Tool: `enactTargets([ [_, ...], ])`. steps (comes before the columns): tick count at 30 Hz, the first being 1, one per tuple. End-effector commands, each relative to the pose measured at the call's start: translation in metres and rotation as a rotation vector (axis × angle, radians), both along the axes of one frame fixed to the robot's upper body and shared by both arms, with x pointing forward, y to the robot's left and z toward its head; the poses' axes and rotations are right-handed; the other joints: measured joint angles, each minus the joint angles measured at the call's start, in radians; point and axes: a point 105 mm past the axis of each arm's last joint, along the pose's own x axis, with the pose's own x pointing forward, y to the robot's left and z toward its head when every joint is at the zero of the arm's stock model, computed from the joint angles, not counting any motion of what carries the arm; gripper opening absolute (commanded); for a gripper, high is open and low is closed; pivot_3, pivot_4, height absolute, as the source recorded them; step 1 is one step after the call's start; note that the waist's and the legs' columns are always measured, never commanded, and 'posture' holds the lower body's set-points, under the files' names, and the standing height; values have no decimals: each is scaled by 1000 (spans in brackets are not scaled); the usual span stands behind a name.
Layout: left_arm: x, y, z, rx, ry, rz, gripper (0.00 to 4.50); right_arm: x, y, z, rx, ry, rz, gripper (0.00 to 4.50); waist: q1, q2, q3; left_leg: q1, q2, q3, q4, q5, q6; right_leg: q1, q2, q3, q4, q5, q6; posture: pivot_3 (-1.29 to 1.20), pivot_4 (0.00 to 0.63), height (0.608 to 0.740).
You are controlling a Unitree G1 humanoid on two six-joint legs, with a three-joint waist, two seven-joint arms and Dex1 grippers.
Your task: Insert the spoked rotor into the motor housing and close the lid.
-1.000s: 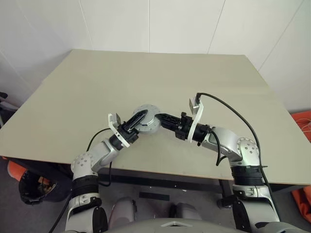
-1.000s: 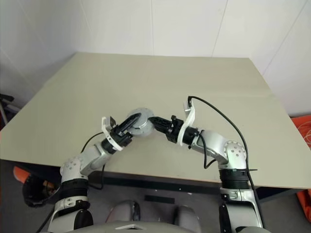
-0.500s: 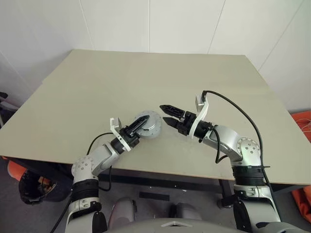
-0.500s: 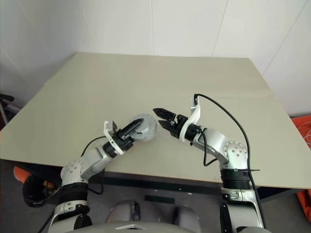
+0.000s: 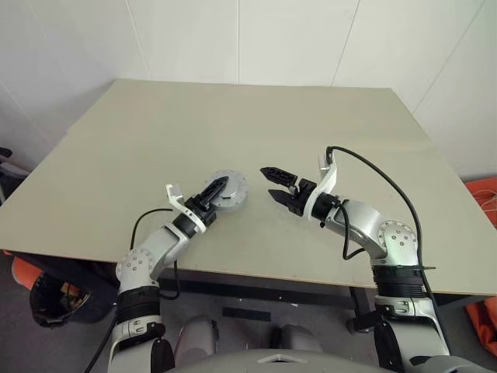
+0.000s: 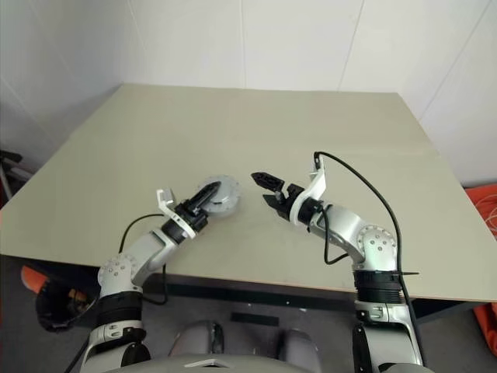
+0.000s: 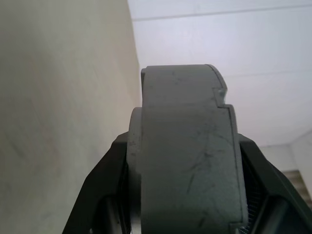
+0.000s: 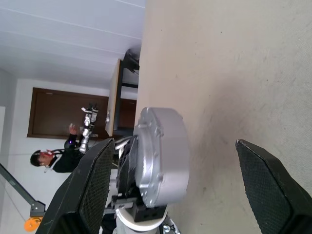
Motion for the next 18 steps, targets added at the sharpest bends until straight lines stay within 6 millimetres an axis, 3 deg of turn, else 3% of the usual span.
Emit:
enactTargets([
  [1, 24, 32, 32, 54, -100, 218, 2085, 0, 0, 16, 19, -63, 10, 4500, -1, 0, 0, 0, 0, 0, 0, 0, 0, 0, 0, 0, 0, 0, 0, 0, 0, 740],
  [12, 47, 87, 20, 85, 62, 613, 2085, -2, 8, 17, 25, -79, 48, 4500, 0, -4, 0, -5, -1, -6, 4, 0, 1, 0, 0, -5, 0, 1, 1, 0, 0, 740],
  [18, 46, 98, 6, 90, 136, 708, 2085, -10, 5, 19, 28, -100, 57, 4500, 1, -4, 0, -13, 1, -16, 12, 0, 1, 0, 0, -15, 0, 1, 0, 0, 0, 740],
])
